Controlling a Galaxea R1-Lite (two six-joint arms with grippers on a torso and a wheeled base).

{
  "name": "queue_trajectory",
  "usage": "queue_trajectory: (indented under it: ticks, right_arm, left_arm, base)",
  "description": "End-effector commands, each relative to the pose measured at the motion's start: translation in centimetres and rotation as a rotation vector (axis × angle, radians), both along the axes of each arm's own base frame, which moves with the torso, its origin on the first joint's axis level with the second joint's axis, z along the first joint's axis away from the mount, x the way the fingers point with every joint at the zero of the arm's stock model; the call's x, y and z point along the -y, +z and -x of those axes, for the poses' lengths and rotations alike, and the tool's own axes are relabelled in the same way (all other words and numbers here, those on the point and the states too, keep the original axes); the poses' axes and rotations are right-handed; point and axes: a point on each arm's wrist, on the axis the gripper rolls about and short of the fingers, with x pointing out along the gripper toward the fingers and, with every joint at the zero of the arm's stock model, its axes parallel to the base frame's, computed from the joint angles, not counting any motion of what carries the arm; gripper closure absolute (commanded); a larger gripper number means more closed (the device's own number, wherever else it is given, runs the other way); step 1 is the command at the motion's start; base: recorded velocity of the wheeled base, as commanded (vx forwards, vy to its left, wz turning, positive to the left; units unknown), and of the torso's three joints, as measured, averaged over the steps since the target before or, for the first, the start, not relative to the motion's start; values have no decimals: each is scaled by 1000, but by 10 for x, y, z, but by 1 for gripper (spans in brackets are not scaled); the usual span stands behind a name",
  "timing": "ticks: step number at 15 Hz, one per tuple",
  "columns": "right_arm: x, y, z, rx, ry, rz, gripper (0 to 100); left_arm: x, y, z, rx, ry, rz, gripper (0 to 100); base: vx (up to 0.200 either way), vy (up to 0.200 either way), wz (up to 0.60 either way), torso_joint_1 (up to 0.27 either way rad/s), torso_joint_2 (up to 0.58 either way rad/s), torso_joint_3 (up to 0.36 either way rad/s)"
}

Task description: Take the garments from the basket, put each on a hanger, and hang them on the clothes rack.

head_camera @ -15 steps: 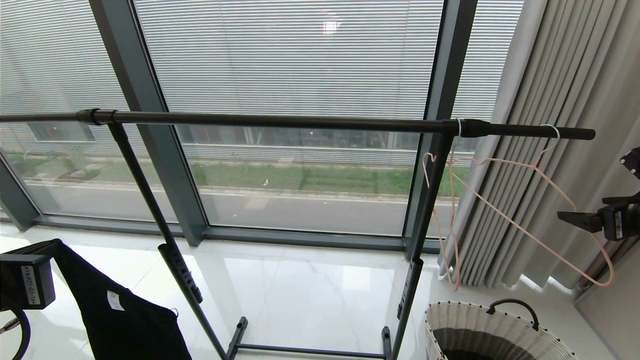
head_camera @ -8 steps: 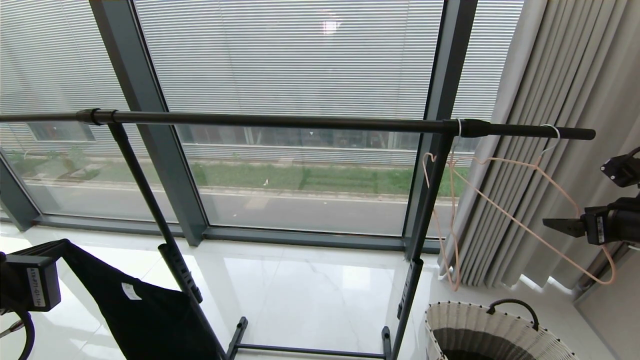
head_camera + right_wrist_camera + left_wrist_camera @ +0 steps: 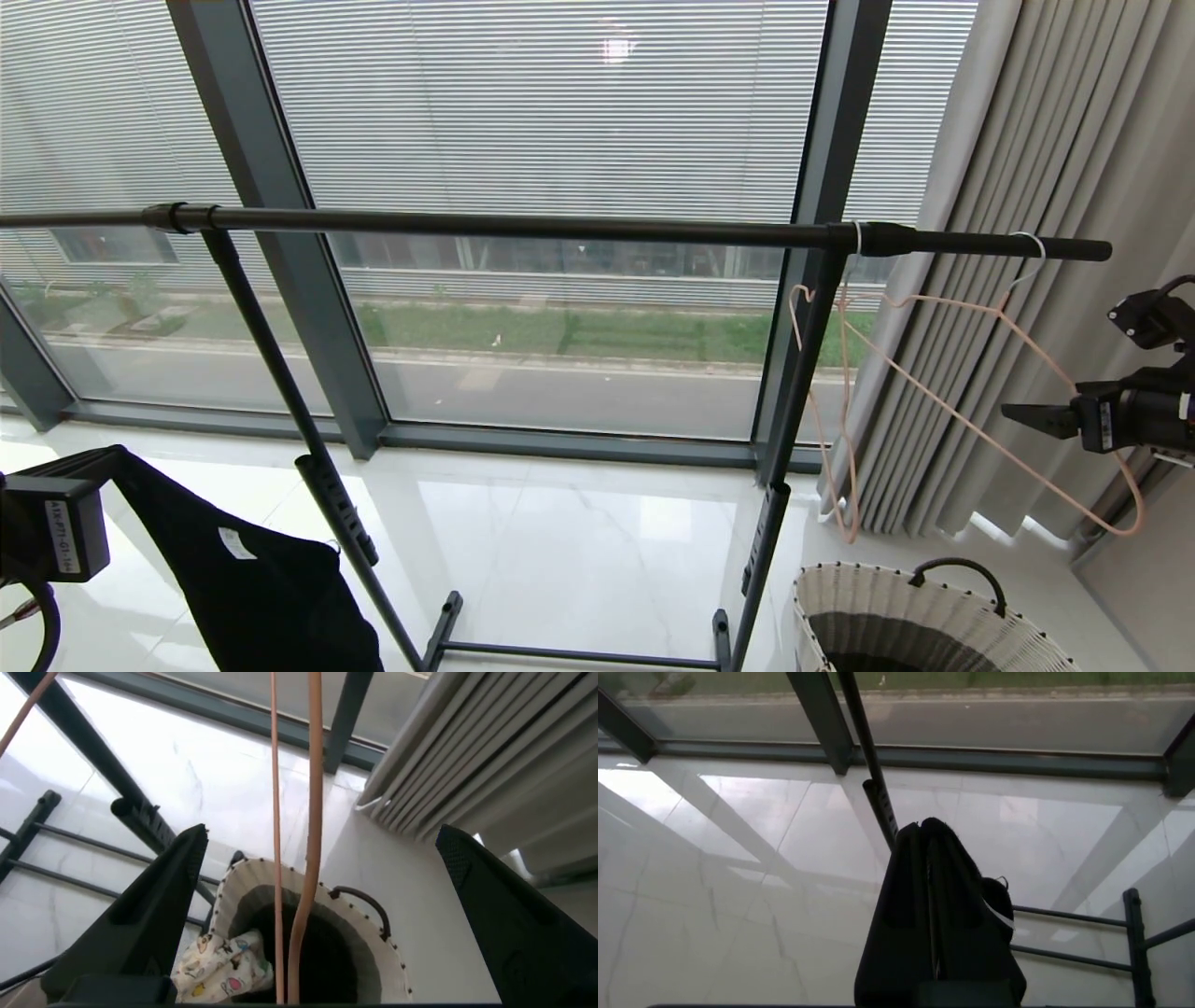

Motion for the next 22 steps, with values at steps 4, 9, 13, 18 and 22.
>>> queue_trajectory:
  ticks: [4,9,13,18,22]
  right_arm:
    - [-1,-7,-4,-20,21,-13,0]
    - [0,-8,-6,-27,18,-13,100]
    - [0,-7,-5,-23,17,-13,100]
    - [-1,-2,-2,-7,8,-27,100]
    - [-3,5,5,40,-6,-47,100]
  left_arm:
    - [0,0,0,3,2,-1,100]
    - [0,0,0,3,2,-1,100]
    - [0,1,1,4,2,-1,100]
    - [0,1,2,9,2,-1,100]
    - [0,1,2,10,2,-1,100]
  base:
    - [0,0,0,0,0,0]
    - [0,0,0,0,0,0]
    - [0,0,0,0,0,0]
    - [0,0,0,0,0,0]
    - [0,0,0,0,0,0]
